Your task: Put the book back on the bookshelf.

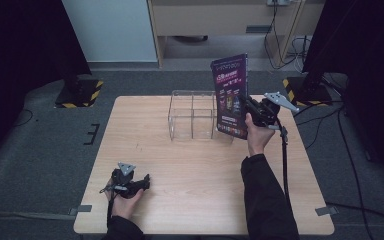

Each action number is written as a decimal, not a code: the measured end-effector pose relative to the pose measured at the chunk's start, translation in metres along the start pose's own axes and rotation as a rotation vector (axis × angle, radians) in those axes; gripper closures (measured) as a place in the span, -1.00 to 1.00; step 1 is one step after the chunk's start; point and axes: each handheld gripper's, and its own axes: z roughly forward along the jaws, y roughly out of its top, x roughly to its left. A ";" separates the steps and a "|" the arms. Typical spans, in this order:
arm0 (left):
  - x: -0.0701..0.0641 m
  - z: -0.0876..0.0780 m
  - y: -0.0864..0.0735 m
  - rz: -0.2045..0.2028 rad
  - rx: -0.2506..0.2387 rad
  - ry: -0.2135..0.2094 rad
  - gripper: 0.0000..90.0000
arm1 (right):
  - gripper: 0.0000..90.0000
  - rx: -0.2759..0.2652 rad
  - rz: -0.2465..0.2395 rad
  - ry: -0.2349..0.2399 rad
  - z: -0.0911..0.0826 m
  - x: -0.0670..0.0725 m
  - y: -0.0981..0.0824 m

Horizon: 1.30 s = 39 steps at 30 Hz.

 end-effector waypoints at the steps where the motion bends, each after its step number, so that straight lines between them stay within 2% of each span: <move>1: 0.000 0.000 0.000 0.000 0.000 0.000 -0.66 | 0.88 0.005 -0.004 -0.004 0.001 0.000 -0.002; 10: 0.000 0.000 0.000 0.000 0.000 0.000 -0.66 | 0.88 -0.015 -0.005 -0.013 0.004 -0.002 -0.015; 22: 0.000 0.000 0.000 0.000 -0.001 0.000 -0.66 | 0.87 -0.031 -0.038 -0.020 0.001 0.003 -0.033; 31: 0.000 0.000 0.000 0.000 -0.001 0.001 -0.66 | 0.87 -0.044 -0.046 -0.025 -0.002 0.003 -0.045; 36: 0.000 0.000 0.000 0.000 -0.001 0.001 -0.66 | 0.87 -0.038 -0.062 -0.026 -0.004 0.002 -0.052; 39: 0.000 0.000 0.000 0.000 0.000 0.001 -0.66 | 0.87 -0.053 -0.073 -0.023 -0.007 0.003 -0.056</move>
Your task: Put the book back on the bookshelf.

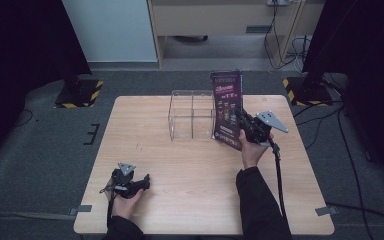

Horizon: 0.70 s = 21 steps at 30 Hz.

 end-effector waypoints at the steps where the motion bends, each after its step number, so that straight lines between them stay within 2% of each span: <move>1: 0.000 0.000 0.000 0.000 0.000 0.000 -0.66 | 0.87 0.001 -0.002 0.000 -0.001 0.000 0.000; 5: 0.000 0.000 0.000 0.000 0.000 0.000 -0.66 | 0.87 0.003 -0.007 0.001 -0.004 -0.002 -0.002; 13: 0.000 0.000 0.000 0.000 -0.001 0.001 -0.66 | 0.86 0.027 -0.057 0.011 -0.013 -0.004 -0.003; 21: 0.000 0.000 0.000 -0.002 -0.001 0.001 -0.66 | 0.85 0.050 -0.079 0.017 -0.021 -0.006 -0.005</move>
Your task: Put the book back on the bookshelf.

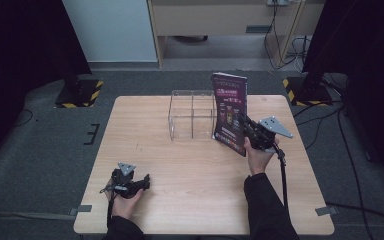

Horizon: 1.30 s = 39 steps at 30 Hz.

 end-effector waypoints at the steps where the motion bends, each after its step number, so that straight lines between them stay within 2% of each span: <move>1: 0.000 0.000 0.000 0.000 0.000 0.000 -0.66 | 0.85 0.003 0.004 0.000 -0.001 0.000 0.000; 10: 0.000 0.000 0.000 0.000 0.000 0.001 -0.66 | 0.84 0.038 -0.028 0.008 -0.013 0.000 -0.003; 21: 0.000 0.000 0.000 0.001 0.001 0.003 -0.67 | 0.86 0.088 -0.039 0.037 -0.029 0.002 -0.010; 24: 0.000 0.000 0.000 0.000 0.001 0.003 -0.67 | 0.86 0.099 -0.063 0.046 -0.036 0.004 -0.013; 32: 0.000 0.000 0.000 -0.001 0.001 0.002 -0.67 | 0.85 0.112 -0.063 0.052 -0.046 0.005 -0.020; 39: 0.000 0.000 0.000 -0.001 0.000 0.003 -0.67 | 0.85 0.149 -0.064 0.050 -0.059 0.000 -0.029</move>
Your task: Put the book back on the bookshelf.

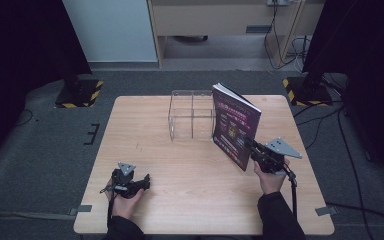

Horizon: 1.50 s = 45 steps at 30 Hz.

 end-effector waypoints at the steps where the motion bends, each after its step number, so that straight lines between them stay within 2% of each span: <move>1: 0.000 0.000 0.000 0.000 0.001 0.000 -0.67 | 0.85 0.001 0.000 0.000 -0.001 0.000 -0.001; 15: 0.000 0.000 0.000 0.000 0.001 0.001 -0.67 | 0.79 0.029 0.013 -0.008 -0.013 -0.001 -0.011; 17: 0.000 0.000 0.000 0.000 0.002 0.001 -0.67 | 0.74 0.005 0.015 -0.011 -0.016 0.000 -0.007; 19: 0.000 0.000 0.000 0.000 0.001 0.001 -0.67 | 0.72 -0.039 0.027 -0.010 -0.021 0.000 0.004; 21: 0.000 0.000 0.000 0.000 0.002 0.001 -0.67 | 0.72 -0.045 0.021 -0.008 -0.023 0.000 0.009; 23: 0.000 0.000 0.000 0.000 0.001 0.002 -0.67 | 0.71 -0.065 0.017 -0.005 -0.025 -0.002 0.022; 28: 0.000 0.000 0.000 0.000 0.002 0.002 -0.67 | 0.69 -0.045 0.013 -0.006 -0.021 -0.004 0.040; 33: 0.000 0.000 0.000 0.000 0.002 0.001 -0.67 | 0.73 -0.025 0.011 -0.013 -0.015 -0.004 0.043; 39: 0.000 0.000 0.000 0.000 0.002 0.001 -0.67 | 0.85 -0.004 0.050 0.005 -0.013 -0.004 0.045; 45: 0.000 0.000 0.000 0.000 0.002 0.001 -0.67 | 0.87 -0.004 0.069 0.012 -0.014 -0.002 0.047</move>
